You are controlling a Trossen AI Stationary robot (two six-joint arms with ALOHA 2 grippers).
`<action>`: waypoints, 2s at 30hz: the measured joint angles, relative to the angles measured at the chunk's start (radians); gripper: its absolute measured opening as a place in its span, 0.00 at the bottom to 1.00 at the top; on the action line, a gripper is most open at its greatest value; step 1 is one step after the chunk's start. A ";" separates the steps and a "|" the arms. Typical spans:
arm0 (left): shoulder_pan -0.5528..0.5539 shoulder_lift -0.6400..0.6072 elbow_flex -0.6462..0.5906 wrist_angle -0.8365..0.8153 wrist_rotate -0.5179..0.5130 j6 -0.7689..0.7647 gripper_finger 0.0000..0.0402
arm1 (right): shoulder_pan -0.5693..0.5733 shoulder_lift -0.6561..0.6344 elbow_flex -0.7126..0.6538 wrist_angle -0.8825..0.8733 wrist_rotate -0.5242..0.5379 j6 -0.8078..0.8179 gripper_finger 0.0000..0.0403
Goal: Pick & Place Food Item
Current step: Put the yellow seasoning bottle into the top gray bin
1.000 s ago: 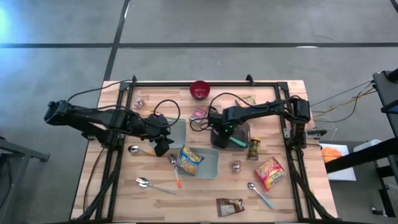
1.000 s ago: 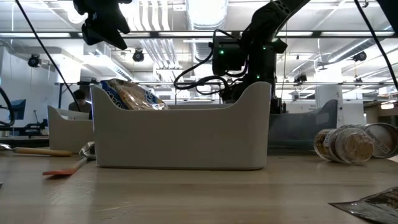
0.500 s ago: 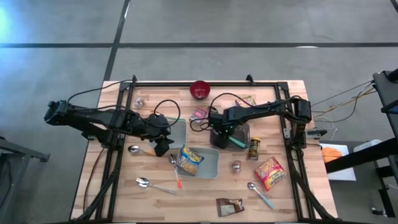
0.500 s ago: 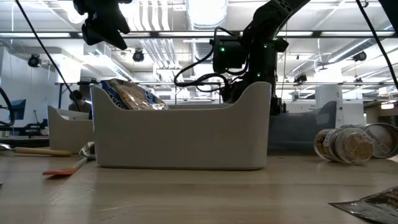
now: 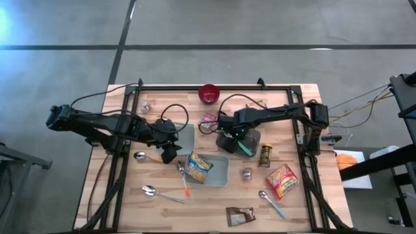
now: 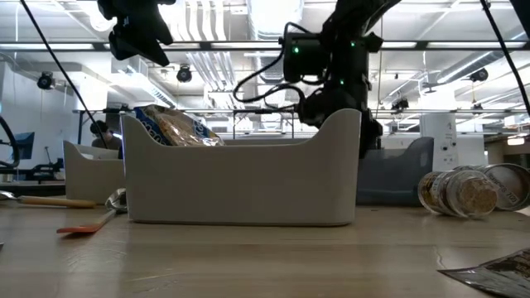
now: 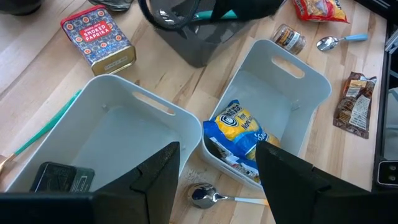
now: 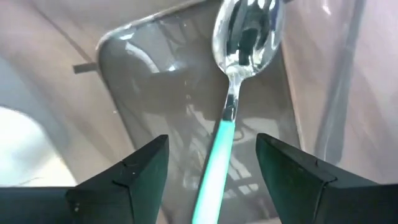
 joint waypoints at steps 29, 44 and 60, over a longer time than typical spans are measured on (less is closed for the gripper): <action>0.000 0.000 0.001 0.080 0.011 0.153 0.53 | 0.239 -0.498 -0.068 -0.489 0.004 0.942 0.60; 0.005 0.000 0.002 0.113 0.015 0.260 0.53 | 0.366 -0.507 -0.405 -0.165 0.030 1.213 0.60; 0.005 0.000 0.002 0.107 0.034 0.233 0.53 | 0.366 -0.507 -0.627 0.083 0.096 1.225 0.60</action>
